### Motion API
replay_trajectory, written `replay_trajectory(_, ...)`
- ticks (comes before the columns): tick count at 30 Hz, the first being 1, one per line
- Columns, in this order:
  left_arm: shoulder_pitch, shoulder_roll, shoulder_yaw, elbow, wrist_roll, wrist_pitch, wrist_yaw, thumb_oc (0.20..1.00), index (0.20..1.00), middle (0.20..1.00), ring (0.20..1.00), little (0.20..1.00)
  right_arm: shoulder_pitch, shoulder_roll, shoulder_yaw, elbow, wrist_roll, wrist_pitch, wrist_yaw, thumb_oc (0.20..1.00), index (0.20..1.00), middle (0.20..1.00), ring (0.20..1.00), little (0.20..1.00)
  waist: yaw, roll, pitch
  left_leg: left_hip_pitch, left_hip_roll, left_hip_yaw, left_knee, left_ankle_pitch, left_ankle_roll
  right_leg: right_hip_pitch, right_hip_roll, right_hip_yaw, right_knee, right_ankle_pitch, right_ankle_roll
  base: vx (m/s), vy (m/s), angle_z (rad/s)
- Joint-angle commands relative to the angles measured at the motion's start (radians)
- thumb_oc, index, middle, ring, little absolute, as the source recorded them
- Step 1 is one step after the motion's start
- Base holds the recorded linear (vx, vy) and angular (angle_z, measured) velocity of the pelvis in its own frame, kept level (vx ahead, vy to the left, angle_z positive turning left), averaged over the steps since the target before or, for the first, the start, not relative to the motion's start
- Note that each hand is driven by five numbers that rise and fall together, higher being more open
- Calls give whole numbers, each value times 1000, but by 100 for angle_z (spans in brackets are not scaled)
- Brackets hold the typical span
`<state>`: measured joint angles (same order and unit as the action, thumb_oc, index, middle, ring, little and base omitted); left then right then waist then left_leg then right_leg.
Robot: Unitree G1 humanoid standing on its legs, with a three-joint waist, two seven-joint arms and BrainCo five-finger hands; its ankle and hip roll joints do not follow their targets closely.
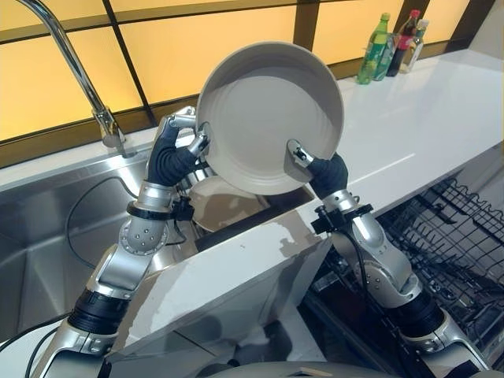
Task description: Pick up plates and place into dishwasher.
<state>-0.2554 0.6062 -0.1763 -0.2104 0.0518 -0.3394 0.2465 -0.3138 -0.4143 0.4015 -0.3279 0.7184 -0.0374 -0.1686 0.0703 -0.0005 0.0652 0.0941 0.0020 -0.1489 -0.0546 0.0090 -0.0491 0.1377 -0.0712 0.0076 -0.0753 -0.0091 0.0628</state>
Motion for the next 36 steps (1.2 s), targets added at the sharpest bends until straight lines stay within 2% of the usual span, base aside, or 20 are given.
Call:
replay_trajectory(1, -48, 28, -63, -26, -30, -43, -45, 200, 200, 200, 200, 200, -84, 13, -22, -36, -16, -43, 22, 200, 200, 200, 200, 200, 7, -9, -66, -41, -83, -49, 35, -39, 77, -71, 37, -33, 150, -68, -4, 0, 0, 0)
replay_trajectory(2, -46, 28, -64, -24, -38, -31, -45, 200, 200, 200, 200, 200, -84, 13, -23, -32, -26, -44, 14, 200, 200, 200, 200, 200, 6, -8, -65, -42, -83, -46, 37, -39, 77, -72, 37, -33, 151, -68, -5, 0, 0, 0)
replay_trajectory(3, -42, 28, -61, -22, -47, -22, -39, 749, 749, 749, 749, 749, -83, 11, -27, -26, -36, -49, 3, 200, 200, 200, 200, 200, 6, -8, -65, -41, -82, -41, 38, -40, 77, -71, 37, -34, 153, -69, -5, 0, 0, 0)
replay_trajectory(4, -41, 23, -55, -17, -59, -3, -35, 1000, 1000, 1000, 1000, 1000, -83, 10, -34, -19, -50, -56, -6, 200, 200, 200, 200, 200, 4, -9, -65, -40, -82, -37, 39, -41, 78, -71, 37, -34, 153, -69, -6, 0, 0, 0)
replay_trajectory(5, -40, 20, -48, -11, -75, 18, -34, 1000, 1000, 1000, 1000, 1000, -83, 7, -42, -16, -58, -59, -11, 200, 200, 200, 200, 200, 2, -9, -65, -39, -82, -34, 39, -42, 78, -71, 37, -34, 153, -69, -6, 0, 0, 0)
replay_trajectory(9, -34, 13, 15, 22, -100, 30, 60, 1000, 1000, 1000, 1000, 1000, -69, -8, -91, -11, -103, -57, -32, 200, 200, 200, 200, 200, -10, -10, -71, -37, -80, -16, 46, -48, 80, -74, 37, -27, 155, -69, -7, 0, 0, 0)
replay_trajectory(11, -37, 9, 68, 40, -105, 18, 129, 1000, 1000, 1000, 1000, 1000, -52, -17, -134, -10, -137, -50, -43, 200, 200, 200, 200, 200, -22, -11, -74, -36, -78, -4, 52, -53, 82, -77, 37, -19, 157, -68, -9, 0, 0, 0)
replay_trajectory(14, -30, 3, 148, 40, -82, 38, 213, 1000, 1000, 1000, 1000, 1000, -15, -32, -199, -12, -210, -38, -52, 200, 200, 200, 200, 200, -42, -12, -77, -33, -75, 12, 57, -60, 84, -83, 40, 0, 160, -65, -10, 4, -8, -5)
replay_trajectory(19, 3, 31, 272, 53, -70, 44, 285, 1000, 1000, 1000, 1000, 1000, 78, -118, -329, -29, -262, -12, -36, 200, 200, 200, 200, 200, -96, -9, -74, -18, -61, 58, 54, -70, 83, -96, 40, 44, 169, -63, -6, 4, -2, -24)
replay_trajectory(25, 38, 26, 335, 82, -134, 46, 323, 1000, 1000, 1000, 1000, 1000, 200, -164, -451, -14, -342, -5, -50, 200, 200, 200, 200, 200, -149, -2, -63, 0, -49, 106, 47, -84, 81, -107, 30, 87, 169, -53, 11, 6, -5, -35)
replay_trajectory(31, 90, 18, 407, 95, -150, 48, 331, 1000, 1000, 1000, 1000, 1000, 354, -188, -584, 33, -445, 39, -61, 200, 200, 200, 200, 200, -202, 0, -34, 6, -41, 144, 49, -96, 82, -138, 15, 129, 182, -36, 36, 5, -10, -28)
replay_trajectory(36, 105, 36, 456, 124, -164, 28, 373, 1000, 1000, 1000, 1000, 1000, 446, -199, -672, 120, -430, 9, -78, 200, 200, 200, 200, 200, -234, -4, 21, -32, -42, 165, 65, -111, 84, -205, 2, 152, 201, -29, 59, -108, -4, -28)
